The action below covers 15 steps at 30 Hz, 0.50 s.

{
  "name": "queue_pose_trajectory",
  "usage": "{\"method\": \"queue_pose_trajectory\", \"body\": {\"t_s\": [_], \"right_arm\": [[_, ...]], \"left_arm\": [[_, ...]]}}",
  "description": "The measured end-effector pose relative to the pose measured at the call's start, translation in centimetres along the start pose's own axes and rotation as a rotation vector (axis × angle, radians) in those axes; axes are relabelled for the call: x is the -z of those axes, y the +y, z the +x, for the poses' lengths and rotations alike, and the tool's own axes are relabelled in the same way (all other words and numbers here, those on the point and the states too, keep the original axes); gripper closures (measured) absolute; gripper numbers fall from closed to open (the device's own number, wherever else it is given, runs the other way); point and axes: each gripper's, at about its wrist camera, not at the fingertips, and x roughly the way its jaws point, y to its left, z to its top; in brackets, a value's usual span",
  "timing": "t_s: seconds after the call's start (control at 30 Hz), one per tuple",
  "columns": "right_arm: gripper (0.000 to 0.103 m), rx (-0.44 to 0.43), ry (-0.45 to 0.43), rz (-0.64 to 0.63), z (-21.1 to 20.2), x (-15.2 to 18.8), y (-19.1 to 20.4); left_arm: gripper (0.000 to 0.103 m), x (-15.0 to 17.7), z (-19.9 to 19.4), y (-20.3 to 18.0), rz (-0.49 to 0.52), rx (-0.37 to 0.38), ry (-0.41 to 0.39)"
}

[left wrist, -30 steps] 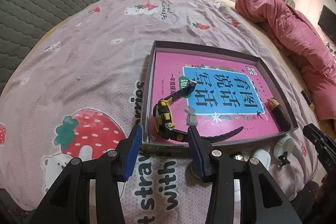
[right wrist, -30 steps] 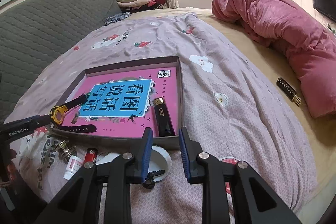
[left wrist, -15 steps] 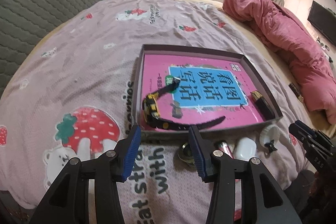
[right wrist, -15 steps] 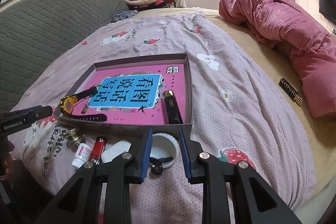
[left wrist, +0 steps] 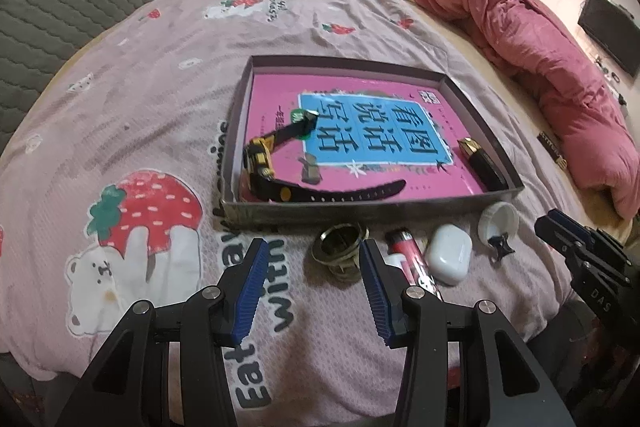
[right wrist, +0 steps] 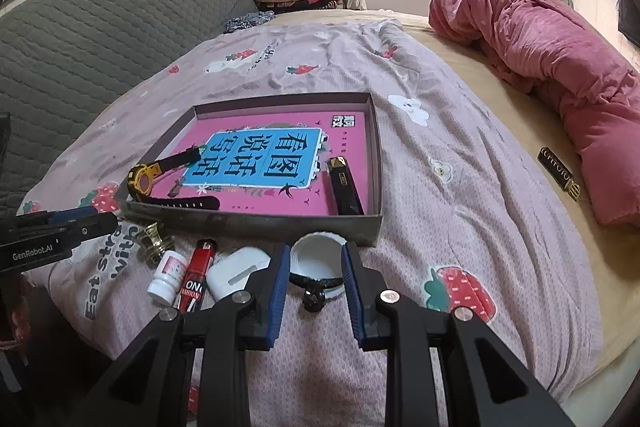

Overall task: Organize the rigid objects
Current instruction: 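Withdraw both grippers from the tray back toward the remaining objects, then grasp the black clip beside the white bowl with the right gripper while the left gripper approaches the metal ring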

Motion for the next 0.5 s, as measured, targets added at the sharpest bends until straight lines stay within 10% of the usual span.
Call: {"method": "queue_pose_trajectory", "body": {"t_s": [0.5], "right_arm": [[0.077, -0.058, 0.079, 0.016, 0.9, 1.3, 0.3]], "left_arm": [[0.054, 1.5, 0.8, -0.7, 0.009, 0.022, 0.075]]}}
